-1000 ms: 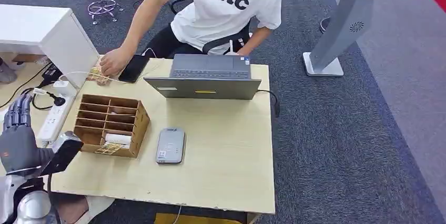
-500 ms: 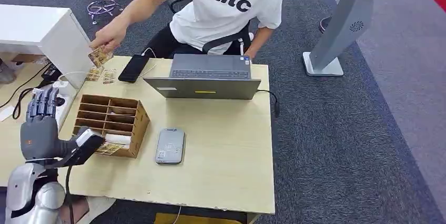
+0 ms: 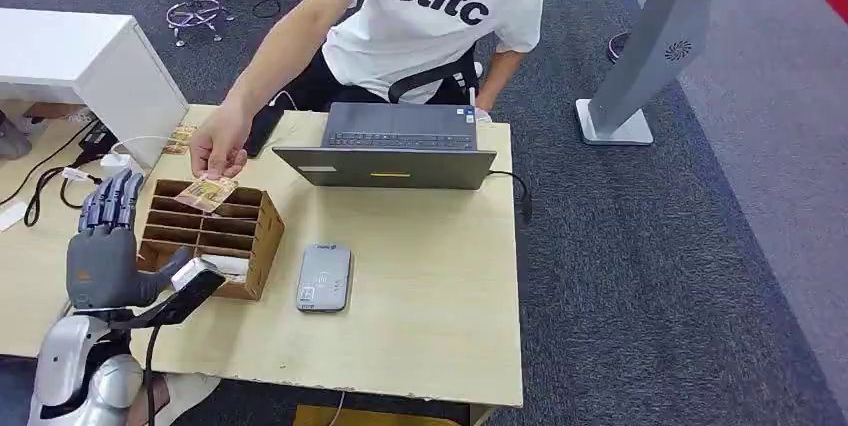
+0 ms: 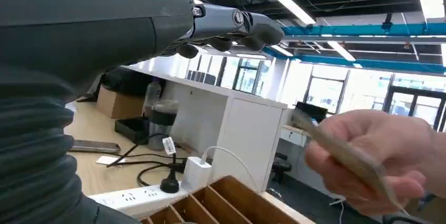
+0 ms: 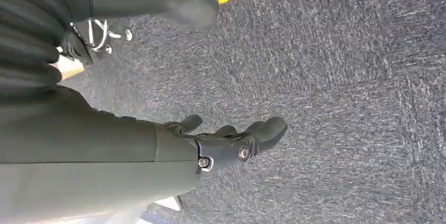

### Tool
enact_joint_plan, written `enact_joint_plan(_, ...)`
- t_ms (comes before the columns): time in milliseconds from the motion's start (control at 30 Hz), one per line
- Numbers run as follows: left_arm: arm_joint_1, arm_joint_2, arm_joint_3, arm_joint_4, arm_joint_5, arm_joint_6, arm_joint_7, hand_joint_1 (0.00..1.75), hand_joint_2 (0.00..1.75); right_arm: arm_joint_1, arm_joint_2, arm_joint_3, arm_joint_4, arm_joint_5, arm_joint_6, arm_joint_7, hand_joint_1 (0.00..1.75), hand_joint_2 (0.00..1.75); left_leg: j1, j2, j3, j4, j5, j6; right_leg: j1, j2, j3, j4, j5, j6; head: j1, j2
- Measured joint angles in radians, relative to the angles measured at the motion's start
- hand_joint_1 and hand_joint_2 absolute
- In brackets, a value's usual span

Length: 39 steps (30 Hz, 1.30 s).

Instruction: Pass the card to the sensor for recognition and then transmit it.

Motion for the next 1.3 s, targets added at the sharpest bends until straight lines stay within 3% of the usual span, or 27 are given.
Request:
enact_joint_plan(267, 0.024, 0.000, -0.014, -0.018, 0.000, 0.014, -0.002, 0.00, 1.75, 0.001, 0.000, 0.000, 0.000, 0.005, 0.000, 0.000, 0.00, 1.75, 0.000, 0.000, 0.000, 0.000, 0.000, 0.000, 0.000, 0.000, 0.000, 0.000, 0.000, 0.000, 0.000, 0.000)
enact_joint_plan(300, 0.027, 0.000, -0.015, -0.020, 0.000, 0.016, -0.003, 0.03, 1.75, 0.001, 0.000, 0.000, 0.000, 0.006, 0.000, 0.000, 0.00, 1.75, 0.000, 0.000, 0.000, 0.000, 0.000, 0.000, 0.000, 0.000, 0.000, 0.000, 0.000, 0.000, 0.000, 0.000)
enact_joint_plan(333, 0.031, 0.000, -0.016, -0.024, 0.000, 0.017, -0.003, 0.47, 1.75, 0.000, 0.000, 0.000, 0.000, 0.008, 0.000, 0.000, 0.00, 1.75, 0.000, 0.000, 0.000, 0.000, 0.000, 0.000, 0.000, 0.000, 0.000, 0.000, 0.000, 0.000, 0.000, 0.000)
enact_joint_plan(567, 0.048, 0.000, -0.016, -0.041, 0.000, 0.023, -0.003, 0.47, 1.75, 0.001, 0.000, 0.000, 0.000, 0.016, 0.000, 0.000, 0.00, 1.75, 0.000, 0.000, 0.000, 0.000, 0.000, 0.000, 0.000, 0.000, 0.000, 0.000, 0.000, 0.000, 0.000, 0.000)
enact_joint_plan(600, 0.049, 0.000, -0.016, -0.042, 0.000, 0.023, -0.003, 1.69, 1.75, 0.001, 0.000, 0.000, 0.000, 0.016, 0.000, 0.000, 0.00, 1.75, 0.000, 0.000, 0.000, 0.000, 0.000, 0.000, 0.000, 0.000, 0.000, 0.000, 0.000, 0.000, 0.000, 0.000)
enact_joint_plan(633, 0.050, 0.000, -0.016, -0.043, 0.000, 0.023, -0.003, 1.75, 1.75, 0.001, 0.000, 0.000, 0.000, 0.016, 0.000, 0.000, 0.00, 1.75, 0.000, 0.000, 0.000, 0.000, 0.000, 0.000, 0.000, 0.000, 0.000, 0.000, 0.000, 0.000, 0.000, 0.000)
enact_joint_plan(1300, 0.077, 0.000, -0.019, -0.060, -0.009, 0.057, -0.034, 1.75, 1.75, 0.000, 0.003, 0.000, 0.000, 0.040, 0.012, -0.001, 0.00, 1.75, 0.000, 0.000, 0.000, 0.000, 0.000, 0.000, 0.000, 0.000, 0.000, 0.000, 0.000, 0.000, 0.000, 0.000)
